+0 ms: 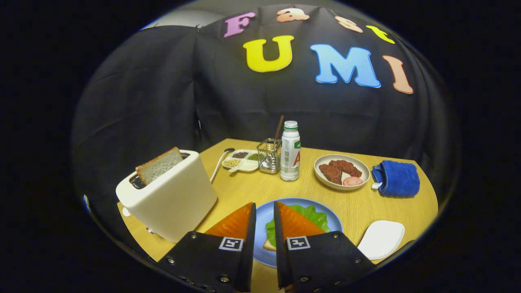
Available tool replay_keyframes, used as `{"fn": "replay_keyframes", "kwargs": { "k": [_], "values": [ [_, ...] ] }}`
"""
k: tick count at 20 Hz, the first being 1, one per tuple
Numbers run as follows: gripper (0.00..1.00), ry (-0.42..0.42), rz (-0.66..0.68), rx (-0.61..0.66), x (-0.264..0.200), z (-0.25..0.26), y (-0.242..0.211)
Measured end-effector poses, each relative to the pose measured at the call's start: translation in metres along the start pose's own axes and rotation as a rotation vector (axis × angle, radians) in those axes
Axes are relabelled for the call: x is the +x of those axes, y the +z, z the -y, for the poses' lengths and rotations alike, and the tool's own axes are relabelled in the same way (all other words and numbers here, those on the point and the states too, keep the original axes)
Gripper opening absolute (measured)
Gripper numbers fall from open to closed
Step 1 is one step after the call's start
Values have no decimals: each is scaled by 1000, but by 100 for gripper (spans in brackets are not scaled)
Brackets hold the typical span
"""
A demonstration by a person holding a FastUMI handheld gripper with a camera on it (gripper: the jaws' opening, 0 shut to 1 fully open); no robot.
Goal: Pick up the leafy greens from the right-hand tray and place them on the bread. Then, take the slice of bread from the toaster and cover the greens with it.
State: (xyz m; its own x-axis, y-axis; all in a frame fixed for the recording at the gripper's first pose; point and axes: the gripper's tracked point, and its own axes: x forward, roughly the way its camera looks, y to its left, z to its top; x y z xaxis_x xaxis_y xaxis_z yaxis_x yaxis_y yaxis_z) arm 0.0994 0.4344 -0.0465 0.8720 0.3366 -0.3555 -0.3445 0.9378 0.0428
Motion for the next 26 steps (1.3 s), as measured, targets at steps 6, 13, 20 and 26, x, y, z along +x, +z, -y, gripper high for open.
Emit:
{"fn": "replay_keyframes", "kwargs": {
  "k": [6, 13, 20, 26],
  "values": [
    [24, -7, 112, -73, -29, -51, 1],
    [25, 78, 192, -84, -44, -124, 9],
    [25, 142, 197, -100, -41, -177, 16],
    [25, 173, 195, -109, -24, -202, 12]
  ]
}}
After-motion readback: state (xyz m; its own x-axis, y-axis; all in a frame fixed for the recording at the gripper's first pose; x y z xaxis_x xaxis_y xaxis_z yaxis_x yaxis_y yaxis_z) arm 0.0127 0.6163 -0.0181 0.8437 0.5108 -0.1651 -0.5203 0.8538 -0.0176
